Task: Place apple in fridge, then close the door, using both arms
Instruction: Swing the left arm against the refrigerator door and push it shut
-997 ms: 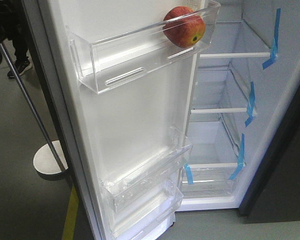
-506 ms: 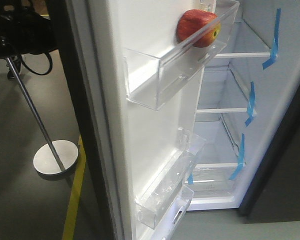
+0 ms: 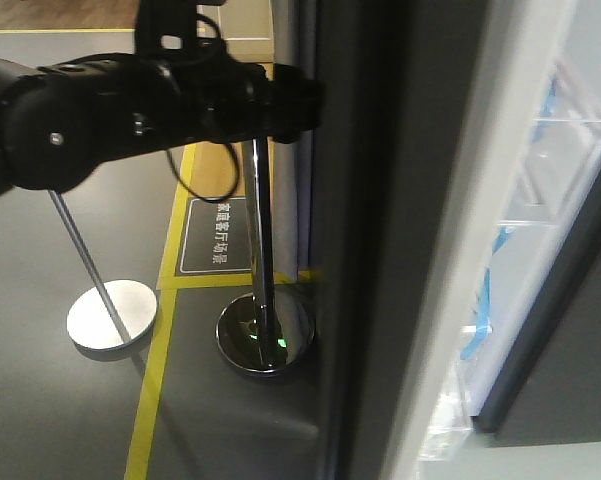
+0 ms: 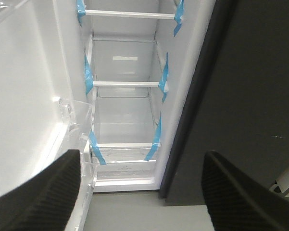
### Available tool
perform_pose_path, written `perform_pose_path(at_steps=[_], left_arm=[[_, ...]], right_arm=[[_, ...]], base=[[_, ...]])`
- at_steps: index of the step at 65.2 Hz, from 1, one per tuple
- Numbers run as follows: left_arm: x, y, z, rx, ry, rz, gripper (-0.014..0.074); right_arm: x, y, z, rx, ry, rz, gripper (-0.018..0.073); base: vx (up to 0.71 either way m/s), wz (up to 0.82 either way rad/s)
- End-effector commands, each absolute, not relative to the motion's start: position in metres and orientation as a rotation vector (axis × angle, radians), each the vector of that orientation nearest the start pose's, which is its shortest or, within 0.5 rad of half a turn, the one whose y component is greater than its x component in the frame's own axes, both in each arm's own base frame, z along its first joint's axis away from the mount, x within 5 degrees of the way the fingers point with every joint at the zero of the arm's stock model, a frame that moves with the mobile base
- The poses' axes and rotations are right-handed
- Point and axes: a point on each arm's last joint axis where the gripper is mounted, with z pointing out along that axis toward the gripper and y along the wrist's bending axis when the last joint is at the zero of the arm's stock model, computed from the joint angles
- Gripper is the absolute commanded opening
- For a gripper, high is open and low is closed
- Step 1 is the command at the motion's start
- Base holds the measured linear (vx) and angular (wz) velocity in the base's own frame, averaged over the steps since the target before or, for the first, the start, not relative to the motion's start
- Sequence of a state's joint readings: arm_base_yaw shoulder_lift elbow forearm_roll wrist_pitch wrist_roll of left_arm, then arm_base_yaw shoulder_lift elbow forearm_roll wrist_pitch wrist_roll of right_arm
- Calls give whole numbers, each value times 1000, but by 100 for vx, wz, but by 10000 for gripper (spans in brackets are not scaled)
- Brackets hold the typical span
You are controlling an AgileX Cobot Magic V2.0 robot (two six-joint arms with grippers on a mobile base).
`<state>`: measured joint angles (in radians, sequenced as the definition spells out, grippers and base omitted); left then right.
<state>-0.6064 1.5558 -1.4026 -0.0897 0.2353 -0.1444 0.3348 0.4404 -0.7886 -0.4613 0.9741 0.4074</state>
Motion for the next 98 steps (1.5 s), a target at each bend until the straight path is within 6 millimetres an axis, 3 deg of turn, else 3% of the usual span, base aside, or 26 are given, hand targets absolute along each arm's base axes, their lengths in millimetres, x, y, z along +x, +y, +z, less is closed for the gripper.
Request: perform_pose_path(at_steps=[1,24,39,58,69,98], left_arm=[[294,-228,418,337,1707,-712,559],[292,-315,423,536,1729,-804,559],[303,-339,422,578,1745,-806,559],[298,-323,441,590,1740,-768,559],[286,-302,456,676,1762,-609,541],[265,-272,444,794,1850,-434,514]], right_arm=[[64,-14,376,6,1942,-106,506],[64,-14,376,6,1942,-106,506],[64,-14,376,6,1942,-106,506],[64,-14,376,6,1942,-106,506],[64,-14,376,6,1942,-106,506],[64,-14,376,6,1942,-106,506]], base=[[0,0],[0,0],[0,0],[0,0],[0,0],[0,0]])
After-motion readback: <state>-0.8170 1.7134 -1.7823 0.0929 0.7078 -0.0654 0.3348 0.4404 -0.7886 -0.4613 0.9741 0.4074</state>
